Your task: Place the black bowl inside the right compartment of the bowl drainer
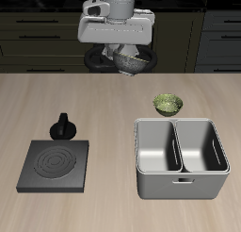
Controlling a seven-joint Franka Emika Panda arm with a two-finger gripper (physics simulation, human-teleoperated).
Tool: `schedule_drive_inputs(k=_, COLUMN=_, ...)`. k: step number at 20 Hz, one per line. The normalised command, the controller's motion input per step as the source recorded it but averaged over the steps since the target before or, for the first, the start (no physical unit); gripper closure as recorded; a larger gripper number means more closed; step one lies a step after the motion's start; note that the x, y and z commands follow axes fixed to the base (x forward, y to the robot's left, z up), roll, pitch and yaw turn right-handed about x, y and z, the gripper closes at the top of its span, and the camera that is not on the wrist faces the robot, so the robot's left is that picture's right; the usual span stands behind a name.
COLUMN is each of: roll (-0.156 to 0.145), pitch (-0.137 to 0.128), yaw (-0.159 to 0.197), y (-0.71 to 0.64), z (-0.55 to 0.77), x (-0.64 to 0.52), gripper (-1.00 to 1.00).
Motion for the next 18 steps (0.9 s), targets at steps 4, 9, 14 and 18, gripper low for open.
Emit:
schedule_drive_inputs(k=4, roll=-0.022, pitch=0.033, yaw=-0.014, y=0.17, z=0.09, x=0.56, gripper=1.0)
schedule_drive_inputs(k=9, roll=-0.016, pitch=-0.006, yaw=-0.003, y=0.11, z=0.13, x=0.3, gripper=1.0)
schedule_drive_inputs(k=14, roll=-0.012, pitch=0.005, yaw=-0.011, y=0.08, z=0.15, x=0.26, gripper=1.0)
schedule_drive_inputs(k=18, roll=-0.023, pitch=-0.032, yaw=0.013, y=0.0, z=0.22, x=0.19, gripper=1.0)
